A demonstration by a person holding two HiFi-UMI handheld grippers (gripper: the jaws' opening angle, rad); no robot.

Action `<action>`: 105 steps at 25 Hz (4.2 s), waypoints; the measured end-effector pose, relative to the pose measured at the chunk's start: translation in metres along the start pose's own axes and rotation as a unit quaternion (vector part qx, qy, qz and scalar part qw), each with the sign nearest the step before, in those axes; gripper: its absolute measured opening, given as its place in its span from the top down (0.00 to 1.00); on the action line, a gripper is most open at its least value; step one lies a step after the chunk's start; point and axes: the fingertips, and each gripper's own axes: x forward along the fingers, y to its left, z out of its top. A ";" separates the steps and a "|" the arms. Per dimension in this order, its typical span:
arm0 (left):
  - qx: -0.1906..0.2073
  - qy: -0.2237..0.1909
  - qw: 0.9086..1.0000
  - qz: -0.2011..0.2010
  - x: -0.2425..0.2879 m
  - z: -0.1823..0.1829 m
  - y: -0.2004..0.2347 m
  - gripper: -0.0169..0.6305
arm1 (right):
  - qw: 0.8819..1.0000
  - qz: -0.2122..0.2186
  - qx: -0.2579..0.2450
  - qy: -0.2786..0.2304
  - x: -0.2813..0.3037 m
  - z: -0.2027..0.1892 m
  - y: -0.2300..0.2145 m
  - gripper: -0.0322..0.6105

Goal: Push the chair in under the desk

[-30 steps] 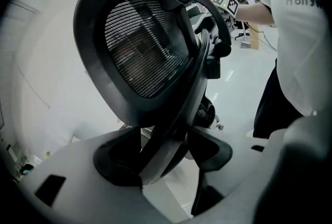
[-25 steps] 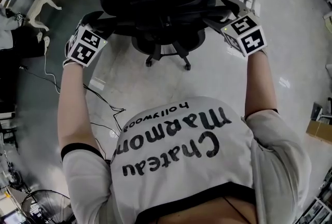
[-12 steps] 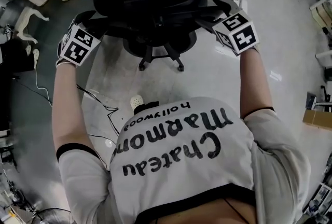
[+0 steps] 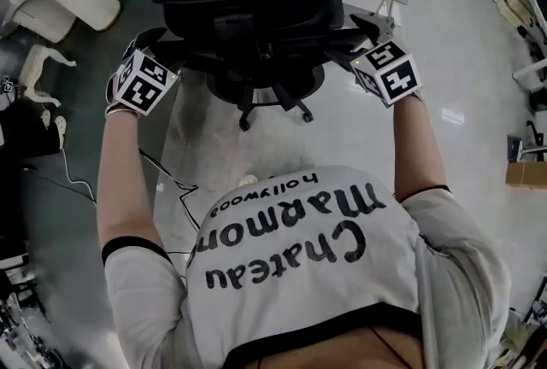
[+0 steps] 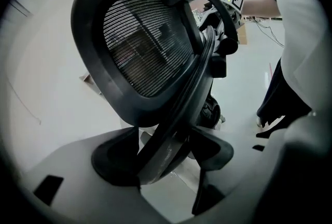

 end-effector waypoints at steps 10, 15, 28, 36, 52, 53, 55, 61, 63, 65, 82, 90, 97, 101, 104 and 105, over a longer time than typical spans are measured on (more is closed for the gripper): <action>0.037 -0.034 0.998 -0.037 0.054 -0.082 0.125 0.52 | 0.998 -0.045 0.029 0.024 0.109 0.078 0.029 0.36; 0.051 -0.038 0.997 -0.049 0.064 -0.085 0.136 0.52 | 0.997 -0.061 0.039 0.025 0.113 0.081 0.035 0.36; 0.074 -0.042 0.995 -0.053 0.071 -0.076 0.141 0.51 | 0.995 -0.089 0.051 0.015 0.102 0.079 0.042 0.36; 0.083 -0.044 0.995 -0.036 0.075 -0.075 0.144 0.51 | 0.994 -0.090 0.059 0.024 0.102 0.076 0.045 0.36; 0.089 -0.065 0.993 -0.046 0.075 -0.073 0.144 0.50 | 0.993 -0.089 0.072 0.043 0.103 0.074 0.044 0.35; 0.088 -0.070 0.993 -0.042 0.075 -0.072 0.144 0.50 | 0.992 -0.089 0.072 0.042 0.103 0.074 0.043 0.35; 0.085 -0.080 0.993 -0.035 0.073 -0.070 0.145 0.50 | 0.992 -0.090 0.073 0.042 0.103 0.075 0.042 0.34; 0.059 -0.137 0.989 0.003 0.067 -0.068 0.145 0.48 | 0.992 -0.091 0.077 0.045 0.105 0.074 0.042 0.33; 0.040 -0.152 0.987 0.019 0.060 -0.070 0.144 0.46 | 0.992 -0.087 0.078 0.047 0.105 0.073 0.043 0.33; 0.006 -0.176 0.984 0.020 0.049 -0.072 0.143 0.46 | 0.992 -0.087 0.080 0.045 0.105 0.072 0.044 0.33; -0.290 -0.387 0.869 -0.101 -0.107 -0.032 0.039 0.92 | 0.993 -0.099 0.063 0.027 0.103 0.074 0.040 0.33; -0.349 -0.356 0.862 -0.092 -0.141 -0.024 -0.018 0.95 | 0.993 -0.101 0.049 0.045 0.095 0.073 0.046 0.34; -0.383 -0.338 0.854 -0.100 -0.162 -0.022 -0.072 0.95 | 0.990 -0.114 0.083 -0.021 0.033 0.079 0.085 0.60; -0.387 -0.330 0.857 -0.081 -0.171 -0.014 -0.095 0.95 | 0.985 -0.118 0.120 -0.041 0.001 0.061 0.108 0.87; -0.414 -0.328 0.847 -0.057 -0.178 -0.014 -0.104 0.95 | 0.981 -0.116 0.150 -0.053 -0.015 0.045 0.119 0.91; -0.425 -0.328 0.842 -0.049 -0.181 -0.014 -0.108 0.95 | 0.979 -0.121 0.154 -0.056 -0.021 0.041 0.121 0.94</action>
